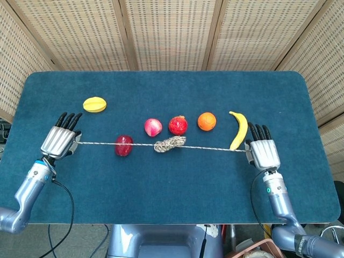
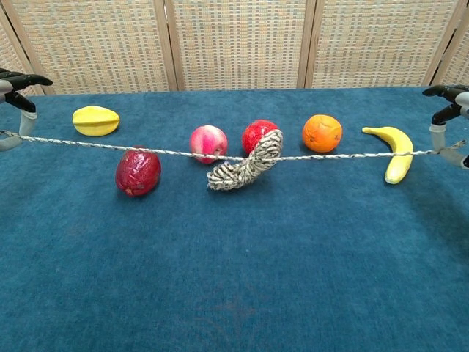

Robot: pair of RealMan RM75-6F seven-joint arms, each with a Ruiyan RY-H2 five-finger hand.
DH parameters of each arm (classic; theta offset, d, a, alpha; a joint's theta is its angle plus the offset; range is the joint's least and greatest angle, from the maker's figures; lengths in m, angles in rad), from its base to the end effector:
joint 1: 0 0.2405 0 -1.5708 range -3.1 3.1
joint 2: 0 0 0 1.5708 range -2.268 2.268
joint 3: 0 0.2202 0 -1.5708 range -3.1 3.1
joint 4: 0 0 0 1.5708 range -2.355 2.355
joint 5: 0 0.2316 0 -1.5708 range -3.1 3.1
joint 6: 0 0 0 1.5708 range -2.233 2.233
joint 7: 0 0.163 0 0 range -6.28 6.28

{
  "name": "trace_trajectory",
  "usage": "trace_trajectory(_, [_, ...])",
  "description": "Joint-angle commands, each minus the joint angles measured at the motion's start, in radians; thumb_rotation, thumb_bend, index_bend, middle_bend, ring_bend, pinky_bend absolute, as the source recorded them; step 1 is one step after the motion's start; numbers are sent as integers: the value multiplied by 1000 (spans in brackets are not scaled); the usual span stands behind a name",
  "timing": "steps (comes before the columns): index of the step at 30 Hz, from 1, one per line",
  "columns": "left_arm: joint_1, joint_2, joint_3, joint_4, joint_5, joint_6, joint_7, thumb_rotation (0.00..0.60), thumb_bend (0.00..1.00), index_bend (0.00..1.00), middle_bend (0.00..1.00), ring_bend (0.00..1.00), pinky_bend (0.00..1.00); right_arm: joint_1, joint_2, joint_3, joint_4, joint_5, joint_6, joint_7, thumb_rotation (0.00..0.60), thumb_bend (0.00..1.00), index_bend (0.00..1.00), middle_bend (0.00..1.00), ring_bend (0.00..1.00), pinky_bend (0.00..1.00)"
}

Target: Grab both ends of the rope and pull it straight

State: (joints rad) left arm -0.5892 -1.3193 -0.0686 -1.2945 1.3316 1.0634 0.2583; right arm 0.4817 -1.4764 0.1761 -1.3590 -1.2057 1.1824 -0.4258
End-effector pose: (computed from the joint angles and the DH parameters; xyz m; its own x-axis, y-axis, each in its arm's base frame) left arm -0.2418 0.3516 0.0536 0.7161 0.0777 0.6937 0.6825 -0.2865 -0.6724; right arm -0.2291 -0.3308 0.0266 0.6048 -0.0536 0.7946 -0.7947 -0.1050 0.5978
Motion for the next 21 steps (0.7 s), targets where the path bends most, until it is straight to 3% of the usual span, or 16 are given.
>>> trace_trajectory(1, [1,-4,1,2,3,-1,-2,600,656,827,0,0,0,0,0,-1,-1,3,-4,1,600,434,742,0,0,0])
trace_trajectory(10, [4,-11,-1,-1,12,0,1,600,633,806,0,0,0,-1,1,-3,-5,10,-10,3,600,434,721,0,0,0])
trace_trajectory(11, [5,-11,0,-3,10,-3,2,600,501,725,0,0,0,-3,2,-4,-8,12,-14,9,600,433,652,0,0,0])
trace_trajectory(12, [7,-8,1,-11,5,-9,0,600,304,550,0,0,0,-3,4,-5,-11,14,-18,13,600,409,578,0,0,0])
trace_trajectory(14, [14,6,-2,-42,-21,-22,-2,600,27,179,0,0,0,-6,9,-3,-23,22,-24,23,600,188,280,0,0,0])
trace_trajectory(15, [16,12,-5,-54,-27,-22,-1,600,0,40,0,0,0,-7,12,-3,-27,23,-25,27,600,103,191,0,0,0])
trace_trajectory(16, [21,24,-10,-76,-33,-15,-2,600,0,3,0,0,0,-8,17,-2,-34,22,-24,32,600,19,88,0,0,0])
trace_trajectory(17, [31,40,-18,-100,-32,10,-14,600,0,0,0,0,0,-12,23,-2,-44,13,-14,40,600,0,29,0,0,0])
trace_trajectory(21, [58,77,-26,-155,-17,65,-42,600,0,0,0,0,0,-23,40,-3,-68,-16,15,68,600,0,0,0,0,0])
